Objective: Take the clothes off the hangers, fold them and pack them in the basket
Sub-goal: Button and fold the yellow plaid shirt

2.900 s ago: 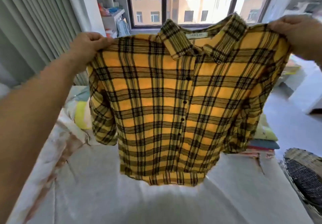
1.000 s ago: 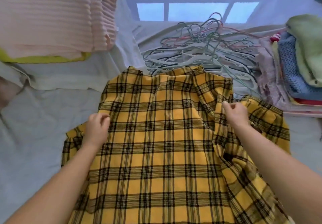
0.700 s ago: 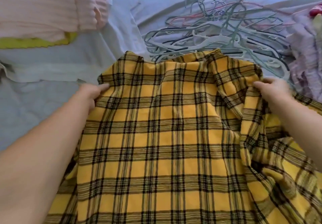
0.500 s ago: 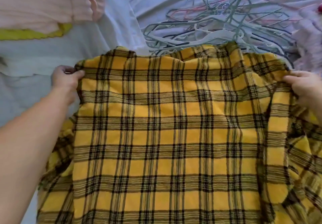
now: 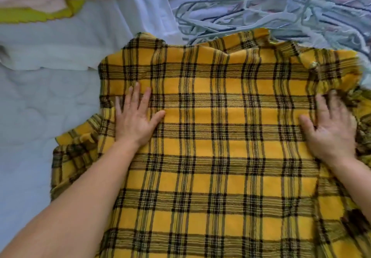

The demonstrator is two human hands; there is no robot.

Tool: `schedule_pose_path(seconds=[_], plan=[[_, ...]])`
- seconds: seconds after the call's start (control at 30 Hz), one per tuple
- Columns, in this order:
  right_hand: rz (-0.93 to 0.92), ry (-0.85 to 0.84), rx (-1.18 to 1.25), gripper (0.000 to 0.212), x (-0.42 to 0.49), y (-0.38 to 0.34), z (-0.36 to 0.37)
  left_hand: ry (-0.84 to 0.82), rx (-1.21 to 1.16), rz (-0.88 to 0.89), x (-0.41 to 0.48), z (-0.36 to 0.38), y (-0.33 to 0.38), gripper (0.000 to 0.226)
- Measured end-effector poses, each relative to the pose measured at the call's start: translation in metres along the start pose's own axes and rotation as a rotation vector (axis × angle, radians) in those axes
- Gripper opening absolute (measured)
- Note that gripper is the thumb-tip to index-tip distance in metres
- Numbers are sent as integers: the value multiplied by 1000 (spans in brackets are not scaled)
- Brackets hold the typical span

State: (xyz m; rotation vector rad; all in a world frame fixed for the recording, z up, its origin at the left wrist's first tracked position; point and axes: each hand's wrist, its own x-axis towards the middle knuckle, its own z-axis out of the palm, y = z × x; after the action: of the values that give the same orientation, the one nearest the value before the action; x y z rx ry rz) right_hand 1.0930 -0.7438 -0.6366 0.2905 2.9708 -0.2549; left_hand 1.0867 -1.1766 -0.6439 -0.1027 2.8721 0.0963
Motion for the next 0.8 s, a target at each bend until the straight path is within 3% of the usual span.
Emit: schedule_pose_path(seconds=[0.1, 0.13, 0.2, 0.27, 0.3, 0.37, 0.43, 0.53, 0.6, 0.7, 0.8], plan=[[9, -84, -41, 88, 1, -2, -6, -96, -92, 16, -3, -15, 4, 79], [3, -117, -70, 91, 1, 1, -9, -65, -199, 31, -8, -22, 4, 77], [67, -206, -96, 95, 5, 0, -14, 156, -399, 5, -35, -40, -7, 66], [150, -212, -99, 89, 9, -1, -14, 419, -464, -239, -76, -48, -26, 56], [142, -178, -93, 80, 5, -11, -16, 462, -521, -470, -103, -42, -50, 57], [-16, -39, -32, 55, -9, -54, -27, 305, -753, -916, -154, -32, -92, 69], [-213, -56, 152, 42, -31, -115, -37, 101, -1055, -1074, -195, -21, -117, 69], [-359, -313, 481, 38, -54, -224, -43, -71, -1197, -1091, -245, -12, -120, 46], [-478, -337, 522, 40, -53, -294, -41, -174, -1261, -1085, -272, -3, -117, 49], [-603, -259, 471, 43, -44, -383, -35, -277, -1443, -1089, -296, 5, -123, 56], [-759, -191, 191, 44, -27, -443, -15, -366, -1709, -1044, -309, 13, -132, 95]])
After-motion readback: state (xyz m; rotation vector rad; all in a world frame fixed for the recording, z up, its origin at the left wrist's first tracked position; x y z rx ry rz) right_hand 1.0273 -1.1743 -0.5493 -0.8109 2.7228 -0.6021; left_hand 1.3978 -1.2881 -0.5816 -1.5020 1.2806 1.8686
